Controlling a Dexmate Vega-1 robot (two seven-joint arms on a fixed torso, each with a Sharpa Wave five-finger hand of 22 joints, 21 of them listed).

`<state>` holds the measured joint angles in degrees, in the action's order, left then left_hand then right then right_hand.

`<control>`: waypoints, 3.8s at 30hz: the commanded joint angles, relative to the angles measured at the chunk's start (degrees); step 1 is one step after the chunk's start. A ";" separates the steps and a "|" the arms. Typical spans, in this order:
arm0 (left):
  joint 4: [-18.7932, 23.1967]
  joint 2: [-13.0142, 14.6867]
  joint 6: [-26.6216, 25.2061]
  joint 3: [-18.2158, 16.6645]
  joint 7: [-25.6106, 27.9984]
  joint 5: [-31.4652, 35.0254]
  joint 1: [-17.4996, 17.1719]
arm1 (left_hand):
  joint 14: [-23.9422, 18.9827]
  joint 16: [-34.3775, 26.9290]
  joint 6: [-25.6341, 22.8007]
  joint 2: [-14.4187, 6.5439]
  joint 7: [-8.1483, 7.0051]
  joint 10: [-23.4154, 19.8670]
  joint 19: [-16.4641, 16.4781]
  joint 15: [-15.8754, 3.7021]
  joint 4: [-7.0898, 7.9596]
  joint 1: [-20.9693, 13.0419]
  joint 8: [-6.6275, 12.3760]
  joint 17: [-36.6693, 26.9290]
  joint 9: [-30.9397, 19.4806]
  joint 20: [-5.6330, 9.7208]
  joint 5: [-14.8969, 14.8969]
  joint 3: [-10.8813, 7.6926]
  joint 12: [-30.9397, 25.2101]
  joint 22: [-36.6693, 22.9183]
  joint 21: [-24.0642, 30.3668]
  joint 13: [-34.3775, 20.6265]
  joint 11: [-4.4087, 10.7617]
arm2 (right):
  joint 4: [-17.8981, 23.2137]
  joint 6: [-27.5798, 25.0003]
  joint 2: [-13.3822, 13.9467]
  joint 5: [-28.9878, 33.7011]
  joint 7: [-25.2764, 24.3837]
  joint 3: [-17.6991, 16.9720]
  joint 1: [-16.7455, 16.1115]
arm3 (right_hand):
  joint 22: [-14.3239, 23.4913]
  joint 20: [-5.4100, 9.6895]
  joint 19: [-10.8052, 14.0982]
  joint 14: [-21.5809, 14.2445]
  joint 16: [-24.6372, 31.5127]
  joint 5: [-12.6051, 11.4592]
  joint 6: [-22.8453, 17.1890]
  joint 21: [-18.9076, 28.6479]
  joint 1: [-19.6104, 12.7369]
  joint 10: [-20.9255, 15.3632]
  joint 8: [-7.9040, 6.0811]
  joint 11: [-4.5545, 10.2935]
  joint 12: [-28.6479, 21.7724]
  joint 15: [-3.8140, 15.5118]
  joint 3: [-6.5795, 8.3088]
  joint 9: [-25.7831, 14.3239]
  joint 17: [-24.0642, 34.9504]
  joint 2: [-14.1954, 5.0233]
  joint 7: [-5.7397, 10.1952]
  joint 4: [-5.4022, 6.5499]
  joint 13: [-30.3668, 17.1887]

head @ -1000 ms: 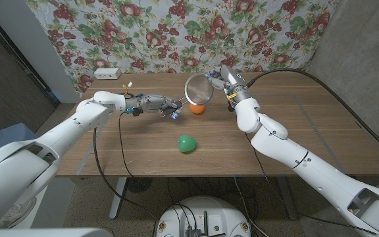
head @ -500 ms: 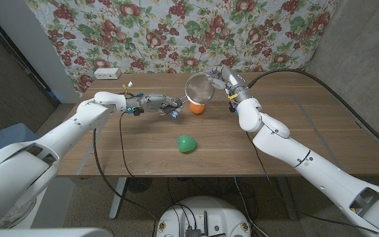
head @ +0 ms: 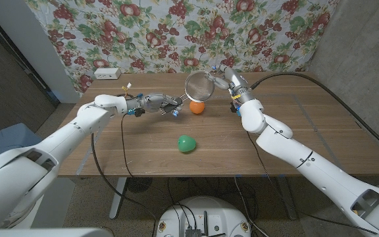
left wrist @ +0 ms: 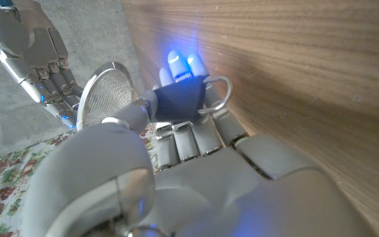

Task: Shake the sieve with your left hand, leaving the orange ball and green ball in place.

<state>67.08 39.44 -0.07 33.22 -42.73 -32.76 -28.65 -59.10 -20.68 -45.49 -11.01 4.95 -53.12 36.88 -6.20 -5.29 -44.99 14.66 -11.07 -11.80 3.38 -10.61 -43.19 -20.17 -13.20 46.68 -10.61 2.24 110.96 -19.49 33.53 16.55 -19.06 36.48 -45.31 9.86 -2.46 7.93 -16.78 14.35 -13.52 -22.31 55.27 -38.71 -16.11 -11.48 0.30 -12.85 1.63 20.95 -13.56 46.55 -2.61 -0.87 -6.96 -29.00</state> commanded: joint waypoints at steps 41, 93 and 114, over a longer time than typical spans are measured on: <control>21.35 4.03 -8.66 -11.03 28.35 -11.76 -17.08 | -5.74 0.02 -4.54 -0.47 3.60 -6.66 1.40 -6.66 1.28 -1.44 -0.90 -0.42 -0.34 3.06 0.25 -3.04 1.19 0.08 3.02 0.01 4.86 | -21.50 33.16 -3.55 -28.01 7.44 -8.22 -0.64 | 0.09 0.49 -0.88 -1.01 -0.47 1.22 -2.66 -2.61 8.26 -4.01 -0.71 -3.96 0.81 -2.36 -0.96 0.92 -3.72 -5.91 -3.34 3.84 3.26; 33.97 10.22 -36.61 -18.38 49.58 -33.87 -19.51 | -8.20 0.00 -5.83 -0.45 6.50 -8.75 3.96 -6.53 -0.61 -1.86 -2.50 -0.38 -0.33 2.00 0.76 -4.13 2.29 0.57 7.20 0.01 3.26 | -24.02 36.15 -4.34 -31.28 6.51 -9.72 -2.50 | 0.07 0.10 -0.43 -1.03 -0.79 2.66 -2.67 -4.40 13.80 -4.32 -0.45 -4.81 1.16 -2.95 -2.47 1.34 -6.28 -6.24 -4.66 5.68 5.25; 31.06 11.97 -31.65 -14.64 38.65 -27.84 -16.46 | -7.73 0.64 -5.07 -0.62 4.47 -8.40 2.22 -6.39 -0.11 -1.62 -3.11 -0.48 -0.93 2.73 0.75 -4.35 3.17 0.84 8.22 -0.28 4.00 | -24.25 36.07 -4.67 -31.75 6.04 -9.98 -2.61 | 0.08 0.14 -0.26 -1.00 -0.78 2.59 -2.65 -4.96 14.02 -4.29 -0.42 -4.74 1.21 -3.00 -2.29 1.43 -6.93 -6.37 -4.63 5.20 5.77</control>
<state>99.76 50.11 -35.30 16.28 3.03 -64.85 -46.90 -62.52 -20.15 -46.12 -10.21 5.92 -56.40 39.58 -6.28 -6.65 -45.79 11.50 -11.34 -12.39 3.73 -9.51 -46.43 -17.28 -12.24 54.47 -10.56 1.05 86.90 16.61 29.14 -14.84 -12.62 26.72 -47.80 9.90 -2.26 7.15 -17.51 13.47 -11.14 -24.95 50.33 -25.20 -20.26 -11.86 -4.20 -11.64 -1.34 18.36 -11.98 39.52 -9.07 -5.01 -1.37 -23.10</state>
